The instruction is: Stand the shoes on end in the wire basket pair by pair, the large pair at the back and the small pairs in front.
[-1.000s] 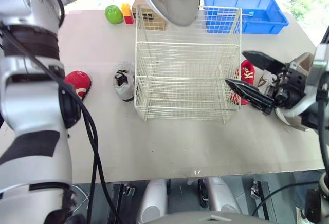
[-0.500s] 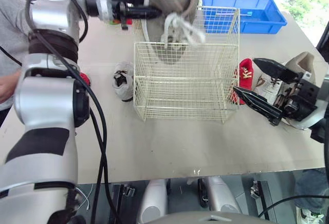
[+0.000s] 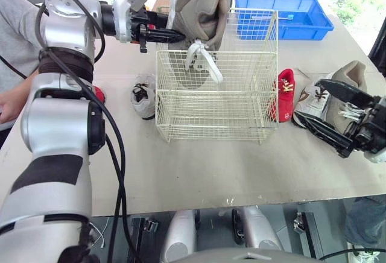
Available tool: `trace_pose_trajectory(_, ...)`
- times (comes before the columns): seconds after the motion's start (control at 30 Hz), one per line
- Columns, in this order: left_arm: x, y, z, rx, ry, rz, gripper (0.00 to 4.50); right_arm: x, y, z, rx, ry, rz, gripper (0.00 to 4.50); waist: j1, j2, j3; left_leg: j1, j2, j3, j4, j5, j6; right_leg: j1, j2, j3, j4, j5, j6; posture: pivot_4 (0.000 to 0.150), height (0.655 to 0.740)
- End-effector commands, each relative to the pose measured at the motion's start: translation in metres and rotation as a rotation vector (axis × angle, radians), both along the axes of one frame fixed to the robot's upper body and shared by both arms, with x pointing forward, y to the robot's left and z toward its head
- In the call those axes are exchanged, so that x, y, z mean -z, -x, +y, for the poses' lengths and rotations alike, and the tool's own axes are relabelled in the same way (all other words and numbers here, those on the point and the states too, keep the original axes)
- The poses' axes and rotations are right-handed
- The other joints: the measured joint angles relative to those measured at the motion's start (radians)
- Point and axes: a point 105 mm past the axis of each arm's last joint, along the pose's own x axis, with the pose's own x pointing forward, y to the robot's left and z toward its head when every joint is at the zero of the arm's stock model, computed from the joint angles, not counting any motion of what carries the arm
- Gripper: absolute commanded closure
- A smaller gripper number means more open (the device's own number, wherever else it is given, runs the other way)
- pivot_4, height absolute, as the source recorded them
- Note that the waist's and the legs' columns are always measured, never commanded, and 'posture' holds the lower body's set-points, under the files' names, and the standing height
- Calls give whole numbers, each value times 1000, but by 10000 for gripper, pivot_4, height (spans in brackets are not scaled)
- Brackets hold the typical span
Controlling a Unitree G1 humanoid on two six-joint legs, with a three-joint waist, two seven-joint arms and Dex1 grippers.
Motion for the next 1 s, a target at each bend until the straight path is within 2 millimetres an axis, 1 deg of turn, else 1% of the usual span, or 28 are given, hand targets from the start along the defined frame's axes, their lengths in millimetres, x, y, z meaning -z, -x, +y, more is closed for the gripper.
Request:
trace_pose_trajectory(0.03,9,0,11,-41,-20,43,31085,-9,1,5,-28,7,-52,5860,0,0,0,0,0,0,0,0,0,0,0,0,0,0,0,1500,7400)
trace_pose_trajectory(0.13,16,0,14,-50,-15,81,31085,-10,-2,9,-42,4,-53,5860,-1,1,-1,1,0,0,0,0,0,0,0,0,0,0,0,1500,7400)
trace_pose_trajectory(0.23,16,3,15,-38,21,112,31085,-10,-4,11,-50,4,-54,5860,-3,2,-2,2,0,0,0,0,0,1,0,1,1,0,0,1500,7400)
trace_pose_trajectory(0.3,14,4,14,-34,47,114,31085,-10,-5,11,-53,4,-55,5860,-5,2,-2,3,0,0,0,0,0,2,0,1,1,0,0,1500,7400)
trace_pose_trajectory(0.37,3,6,14,-27,139,119,31085,-10,-6,13,-62,5,-56,5860,-8,2,-2,3,0,0,0,0,0,2,0,1,1,0,0,1500,7400)
trace_pose_trajectory(0.4,2,7,15,-31,159,134,31085,-10,-6,14,-68,6,-56,5860,-9,2,-2,3,0,0,0,0,0,2,0,1,1,0,0,1500,7400)
trace_pose_trajectory(0.43,4,7,16,-36,155,148,31085,-10,-6,15,-71,7,-56,5860,-10,2,-2,3,0,0,0,0,0,2,0,0,1,0,0,1500,7400)
trace_pose_trajectory(0.53,27,9,20,-50,85,214,31085,-10,-7,15,-76,10,-56,5860,-15,2,-2,3,0,0,0,0,0,2,0,0,1,0,0,1500,7400)
trace_pose_trajectory(0.6,37,11,21,-52,52,224,31085,-10,-7,16,-77,14,-55,5860,-18,4,-3,3,0,0,0,0,0,2,0,1,1,0,0,1500,7400)
trace_pose_trajectory(0.67,42,11,22,-61,38,225,31085,-10,-7,16,-78,18,-54,5860,-19,4,-4,5,1,-1,0,0,0,4,0,2,1,0,0,1500,7400)
trace_pose_trajectory(0.77,53,14,24,-74,10,245,31085,-9,-7,16,-78,19,-50,5860,-23,5,-7,16,1,0,-3,0,0,13,2,4,-2,0,0,1500,7400)
trace_pose_trajectory(0.83,56,16,24,-83,15,274,31085,-8,-7,15,-78,19,-49,5860,-25,5,-8,18,1,-1,-4,0,0,13,4,7,-2,0,0,1500,7400)
trace_pose_trajectory(0.87,56,17,24,-87,17,281,21322,-8,-7,15,-78,18,-48,5510,-25,6,-9,18,1,-1,-4,-1,1,13,5,8,-2,0,0,1500,7400)
trace_pose_trajectory(0.93,53,21,26,-90,9,279,12264,-8,-7,15,-79,18,-46,5510,-25,7,-10,19,1,-2,-4,-1,1,13,5,9,-2,0,0,1500,7400)
trace_pose_trajectory(0.97,48,24,27,-98,10,281,8895,-8,-7,15,-81,19,-45,5510,-25,8,-11,19,1,-2,-4,-1,1,13,5,9,-1,0,0,1500,7400)
trace_pose_trajectory(1.0,44,29,29,-97,2,286,3000,-7,-8,15,-83,19,-42,5510,-26,8,-11,20,1,-2,-4,-1,1,13,6,10,-1,0,0,1500,7400)
